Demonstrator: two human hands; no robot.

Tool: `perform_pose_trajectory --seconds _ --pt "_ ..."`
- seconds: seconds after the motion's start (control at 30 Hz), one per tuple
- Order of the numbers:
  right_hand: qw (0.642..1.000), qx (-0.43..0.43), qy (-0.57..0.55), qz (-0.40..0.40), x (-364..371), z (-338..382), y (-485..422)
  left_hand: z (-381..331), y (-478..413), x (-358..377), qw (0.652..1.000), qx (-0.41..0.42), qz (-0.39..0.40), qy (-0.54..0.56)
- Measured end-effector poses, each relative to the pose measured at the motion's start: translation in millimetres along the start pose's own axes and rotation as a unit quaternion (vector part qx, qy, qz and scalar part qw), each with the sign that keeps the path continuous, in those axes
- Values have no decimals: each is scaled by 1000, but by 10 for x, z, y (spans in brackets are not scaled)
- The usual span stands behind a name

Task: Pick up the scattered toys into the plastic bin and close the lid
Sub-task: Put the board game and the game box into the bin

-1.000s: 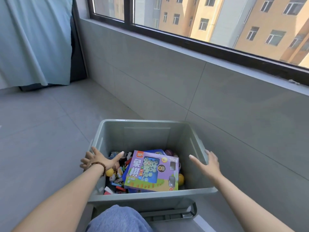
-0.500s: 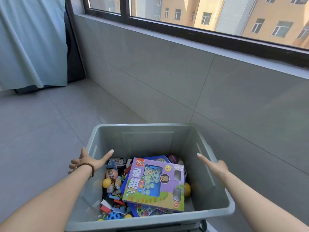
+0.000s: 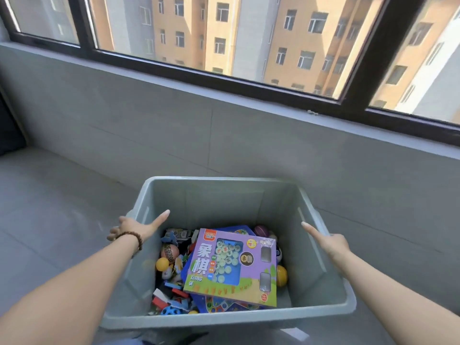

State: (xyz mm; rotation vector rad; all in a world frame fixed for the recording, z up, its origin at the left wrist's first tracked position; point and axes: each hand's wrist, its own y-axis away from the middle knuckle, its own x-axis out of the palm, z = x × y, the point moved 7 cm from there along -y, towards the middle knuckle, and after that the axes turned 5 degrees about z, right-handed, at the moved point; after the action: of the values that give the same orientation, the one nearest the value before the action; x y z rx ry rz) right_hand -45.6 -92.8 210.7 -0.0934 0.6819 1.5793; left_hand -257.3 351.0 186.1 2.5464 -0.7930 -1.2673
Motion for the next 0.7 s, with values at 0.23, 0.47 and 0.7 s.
perform_pose_trajectory --seconds 0.23,0.47,0.7 --pt "989 29 -29 -142 -1780 -719 475 -1049 936 1223 984 124 115 -57" --pt "965 104 -44 -237 -3059 -1816 680 -1480 1824 2667 954 174 213 -116" --pt "953 136 -82 -259 -3499 -2753 478 -1433 2227 3668 938 190 233 -174"
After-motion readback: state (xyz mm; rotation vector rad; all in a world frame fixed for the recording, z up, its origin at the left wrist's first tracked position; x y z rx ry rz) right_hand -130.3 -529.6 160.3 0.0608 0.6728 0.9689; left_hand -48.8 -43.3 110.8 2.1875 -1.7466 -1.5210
